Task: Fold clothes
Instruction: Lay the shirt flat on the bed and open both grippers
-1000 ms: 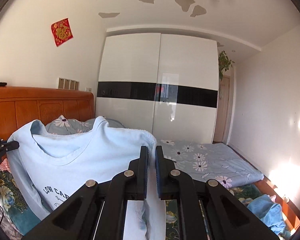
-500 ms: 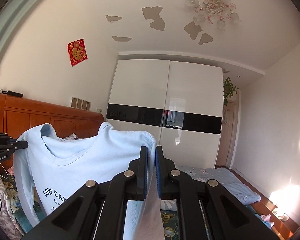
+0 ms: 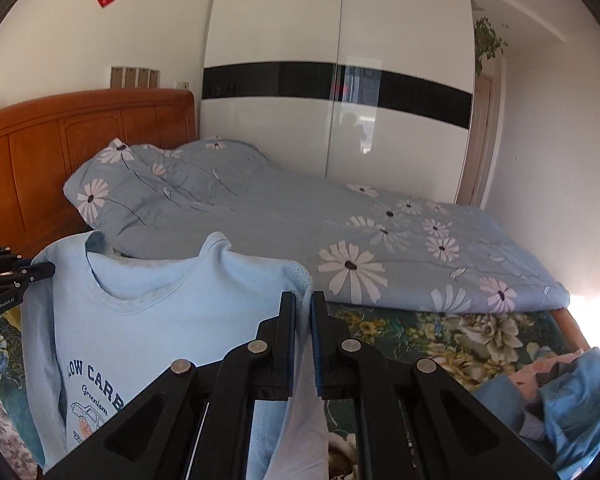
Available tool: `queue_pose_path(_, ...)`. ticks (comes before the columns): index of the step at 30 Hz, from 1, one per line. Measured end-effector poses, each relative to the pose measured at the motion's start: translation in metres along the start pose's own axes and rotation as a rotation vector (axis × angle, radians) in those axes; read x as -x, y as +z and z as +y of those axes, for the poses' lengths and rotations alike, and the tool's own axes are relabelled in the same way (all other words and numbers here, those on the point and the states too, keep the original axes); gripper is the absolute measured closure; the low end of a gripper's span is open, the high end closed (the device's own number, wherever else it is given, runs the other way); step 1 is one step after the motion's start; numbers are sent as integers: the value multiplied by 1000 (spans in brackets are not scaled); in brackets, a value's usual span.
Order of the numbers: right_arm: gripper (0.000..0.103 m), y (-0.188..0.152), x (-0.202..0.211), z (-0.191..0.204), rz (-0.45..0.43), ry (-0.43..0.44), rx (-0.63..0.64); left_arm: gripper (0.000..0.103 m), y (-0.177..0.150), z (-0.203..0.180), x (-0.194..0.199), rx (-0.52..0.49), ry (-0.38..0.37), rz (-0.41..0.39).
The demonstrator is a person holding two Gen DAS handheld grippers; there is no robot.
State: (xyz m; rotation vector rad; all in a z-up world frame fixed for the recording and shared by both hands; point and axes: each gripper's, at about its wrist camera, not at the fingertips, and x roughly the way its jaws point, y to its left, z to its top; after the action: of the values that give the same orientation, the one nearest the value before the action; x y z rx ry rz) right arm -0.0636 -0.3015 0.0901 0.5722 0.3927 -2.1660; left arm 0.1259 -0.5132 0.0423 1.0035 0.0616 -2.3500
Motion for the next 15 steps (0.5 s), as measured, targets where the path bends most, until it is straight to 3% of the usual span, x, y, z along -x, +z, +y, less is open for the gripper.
queue_pose_path(5, 96, -36, -143, -7, 205, -19, -24, 94, -16, -7, -123, 8, 25, 152)
queue_pose_path(8, 96, -56, -204, -9, 284, -47, -19, 94, -19, -10, -157, -9, 31, 187)
queue_pose_path(15, 96, -72, -273, -18, 352, -72, -54, 93, -23, -16, -227, -52, 41, 255)
